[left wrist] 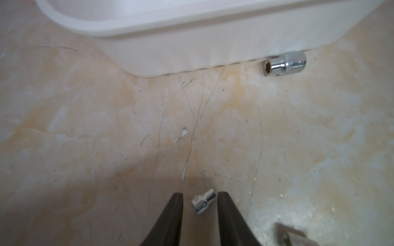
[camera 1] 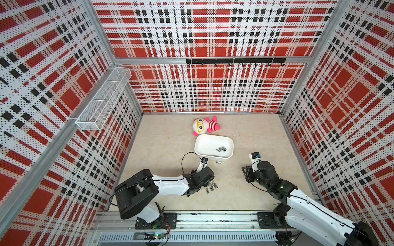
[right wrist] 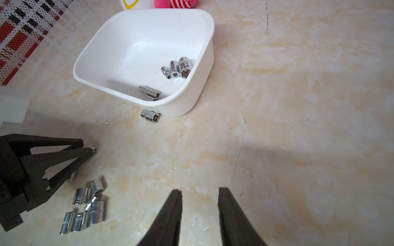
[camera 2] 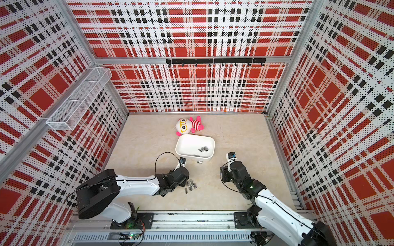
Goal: Put the socket on the desktop into the storage box
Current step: Pick up the socket head from the center of the board.
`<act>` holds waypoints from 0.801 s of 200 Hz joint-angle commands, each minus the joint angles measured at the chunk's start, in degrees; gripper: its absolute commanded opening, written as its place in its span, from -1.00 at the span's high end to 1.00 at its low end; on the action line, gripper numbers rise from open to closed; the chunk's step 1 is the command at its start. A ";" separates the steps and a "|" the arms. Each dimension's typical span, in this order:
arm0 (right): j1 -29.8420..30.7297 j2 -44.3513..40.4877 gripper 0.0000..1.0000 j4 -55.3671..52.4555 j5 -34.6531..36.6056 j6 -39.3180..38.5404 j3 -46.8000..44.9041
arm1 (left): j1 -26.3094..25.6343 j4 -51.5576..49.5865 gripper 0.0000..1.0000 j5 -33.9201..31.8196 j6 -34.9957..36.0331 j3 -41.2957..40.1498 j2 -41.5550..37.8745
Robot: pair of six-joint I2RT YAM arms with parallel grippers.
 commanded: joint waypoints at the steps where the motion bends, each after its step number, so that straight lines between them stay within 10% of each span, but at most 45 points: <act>1: 0.20 0.23 0.31 1.05 -0.05 0.11 0.01 | 0.43 0.35 0.31 0.63 0.33 0.94 0.58; 160: 0.24 1.63 0.31 1.21 -0.69 -0.04 0.36 | 1.58 1.12 0.53 2.04 0.96 1.37 3.02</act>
